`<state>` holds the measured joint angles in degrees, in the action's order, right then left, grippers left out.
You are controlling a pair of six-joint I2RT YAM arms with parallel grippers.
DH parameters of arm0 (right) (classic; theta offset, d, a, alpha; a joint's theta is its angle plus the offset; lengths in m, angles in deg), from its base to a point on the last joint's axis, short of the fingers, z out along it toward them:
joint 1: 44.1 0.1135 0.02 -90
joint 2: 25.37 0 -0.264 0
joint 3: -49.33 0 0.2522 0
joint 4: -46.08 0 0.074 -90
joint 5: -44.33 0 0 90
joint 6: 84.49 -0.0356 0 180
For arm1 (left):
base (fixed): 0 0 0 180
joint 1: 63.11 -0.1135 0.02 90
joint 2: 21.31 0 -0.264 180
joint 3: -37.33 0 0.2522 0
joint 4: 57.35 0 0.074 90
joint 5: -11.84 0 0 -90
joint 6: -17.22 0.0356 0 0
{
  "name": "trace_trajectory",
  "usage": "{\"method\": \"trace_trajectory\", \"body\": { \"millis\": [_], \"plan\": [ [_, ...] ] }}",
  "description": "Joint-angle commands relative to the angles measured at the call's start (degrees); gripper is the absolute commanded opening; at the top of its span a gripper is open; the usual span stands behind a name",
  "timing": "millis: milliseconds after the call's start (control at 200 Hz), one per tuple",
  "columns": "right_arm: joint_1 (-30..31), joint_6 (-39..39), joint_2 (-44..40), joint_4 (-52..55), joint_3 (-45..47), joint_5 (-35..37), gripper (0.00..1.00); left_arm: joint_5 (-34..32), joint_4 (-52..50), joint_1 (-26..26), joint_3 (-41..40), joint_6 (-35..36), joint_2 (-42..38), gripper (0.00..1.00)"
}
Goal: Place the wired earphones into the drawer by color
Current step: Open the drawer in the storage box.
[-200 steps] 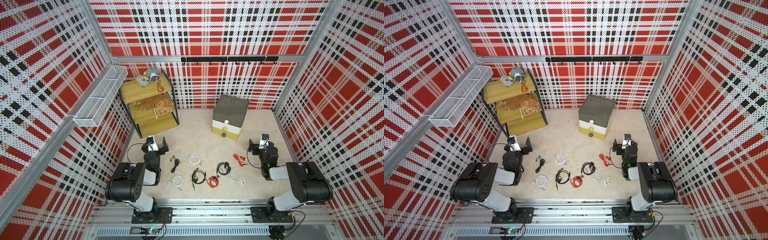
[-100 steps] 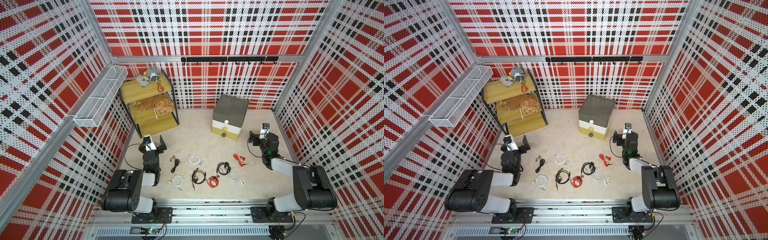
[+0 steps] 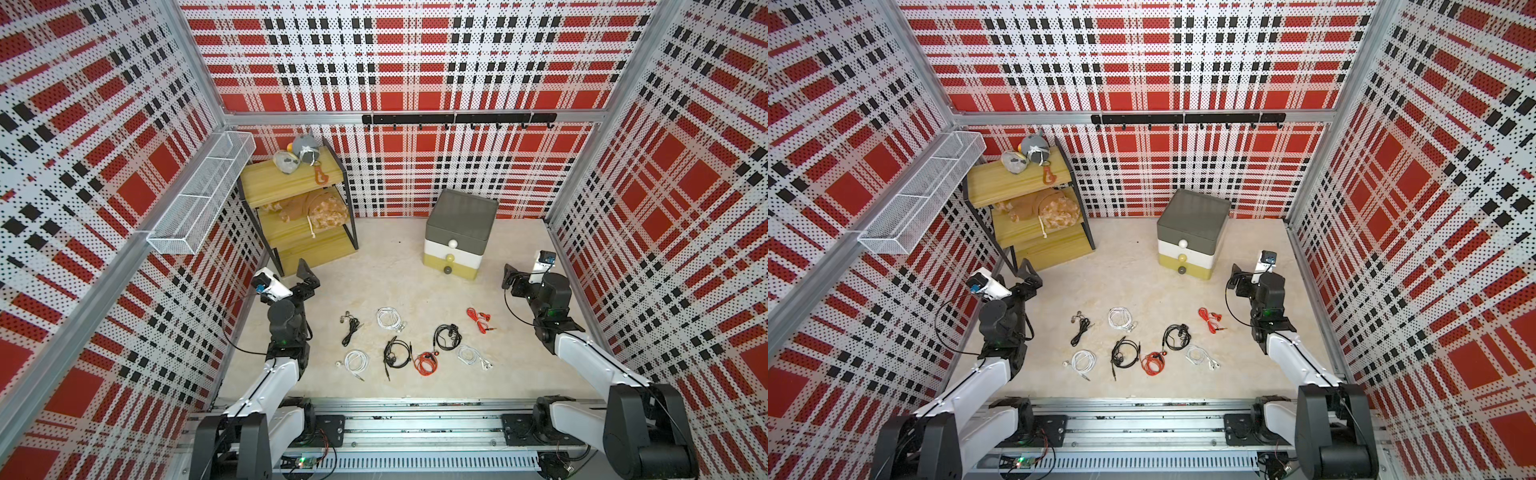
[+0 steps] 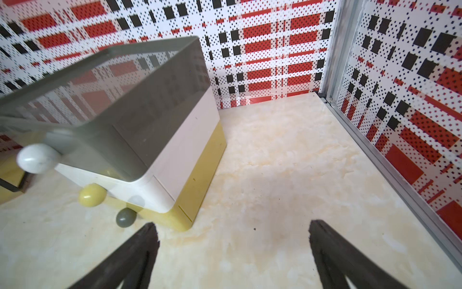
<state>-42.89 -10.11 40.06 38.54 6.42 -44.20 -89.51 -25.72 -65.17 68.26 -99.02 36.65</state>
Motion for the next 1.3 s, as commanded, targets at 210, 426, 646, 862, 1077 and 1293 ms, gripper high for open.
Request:
{"method": "trace_trajectory", "body": {
  "millis": [210,426,646,862,1077,1293],
  "plan": [
    [-0.4,-3.0,-1.7,10.1,-5.5,-9.8,1.0,13.5,-7.6,11.1,8.0,-4.5,3.7,0.99],
    [-0.4,-3.2,-1.6,12.9,-7.8,-15.2,1.0,11.3,-9.3,22.9,14.8,-4.5,8.8,0.99],
    [-0.3,-5.3,-0.8,13.2,-8.0,-16.8,0.99,8.2,-9.8,30.2,20.5,-7.3,14.7,0.99],
    [-0.4,-7.1,-4.0,12.0,-5.8,-14.9,1.0,3.3,-10.0,36.9,26.4,-11.3,22.1,0.97],
    [-0.4,-9.1,-7.1,11.3,-3.3,-14.7,1.0,1.6,-10.0,40.8,33.8,-17.1,30.3,0.93],
    [-0.4,-9.9,-7.9,14.4,-3.8,-14.5,1.0,1.9,-10.0,42.7,39.6,-24.2,37.4,0.92]
  ]
}}
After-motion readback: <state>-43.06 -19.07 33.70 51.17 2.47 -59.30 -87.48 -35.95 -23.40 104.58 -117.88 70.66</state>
